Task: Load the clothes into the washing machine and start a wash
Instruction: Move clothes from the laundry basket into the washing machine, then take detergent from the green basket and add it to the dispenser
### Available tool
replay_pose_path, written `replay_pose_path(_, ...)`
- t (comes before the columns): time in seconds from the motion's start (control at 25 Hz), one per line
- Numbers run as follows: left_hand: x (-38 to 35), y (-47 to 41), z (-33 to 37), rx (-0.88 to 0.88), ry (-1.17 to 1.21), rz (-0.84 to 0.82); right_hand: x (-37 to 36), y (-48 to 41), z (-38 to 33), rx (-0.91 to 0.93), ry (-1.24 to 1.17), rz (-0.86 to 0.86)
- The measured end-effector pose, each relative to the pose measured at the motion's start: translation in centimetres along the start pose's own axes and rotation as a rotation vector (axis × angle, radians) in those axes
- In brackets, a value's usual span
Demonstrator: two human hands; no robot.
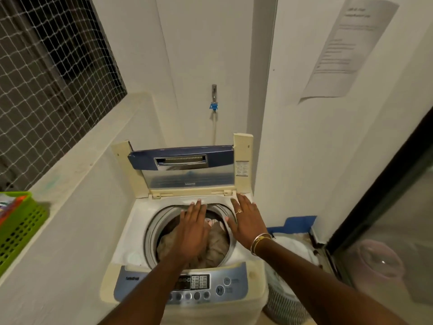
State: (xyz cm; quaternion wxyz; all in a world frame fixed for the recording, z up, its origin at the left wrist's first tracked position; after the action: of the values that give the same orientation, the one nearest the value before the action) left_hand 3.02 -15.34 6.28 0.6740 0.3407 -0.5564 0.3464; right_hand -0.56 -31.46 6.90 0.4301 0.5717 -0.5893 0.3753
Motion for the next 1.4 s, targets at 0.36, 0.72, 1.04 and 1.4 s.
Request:
replay_pose_path(0.36, -6.9, -2.0, 14.3, -0.3, -0.03, -0.146, -2.3, 7.8, 11.8, -0.242, -0.137, -0.004)
replay_pose_path(0.72, -11.0, -2.6, 20.3, -0.438, -0.109, -0.25, -6.2, 11.2, 17.9, -0.365, -0.241, -0.077)
replay_pose_path(1.04, -6.1, -2.9, 12.9, -0.208, 0.029, -0.159, -1.6, 6.4, 12.2, -0.227, -0.248, 0.097)
replay_pose_path(1.4, -0.8, 0.7, -7.2, 0.151, 0.007, -0.051, -2.2, -2.0, -5.6, 0.014, -0.156, 0.076)
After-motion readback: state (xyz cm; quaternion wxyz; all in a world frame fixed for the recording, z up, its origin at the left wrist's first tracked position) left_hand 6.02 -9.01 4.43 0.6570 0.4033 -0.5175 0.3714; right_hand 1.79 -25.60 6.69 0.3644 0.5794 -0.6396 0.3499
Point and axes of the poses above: each hand's wrist, its own y-axis away from the middle knuckle, its own x-axis out of the back of the hand, z = x × y, the point moved 9 cm from there along -y, towards the middle knuckle, and after that the axes turned 10 degrees about -z, right-handed, at the moved point
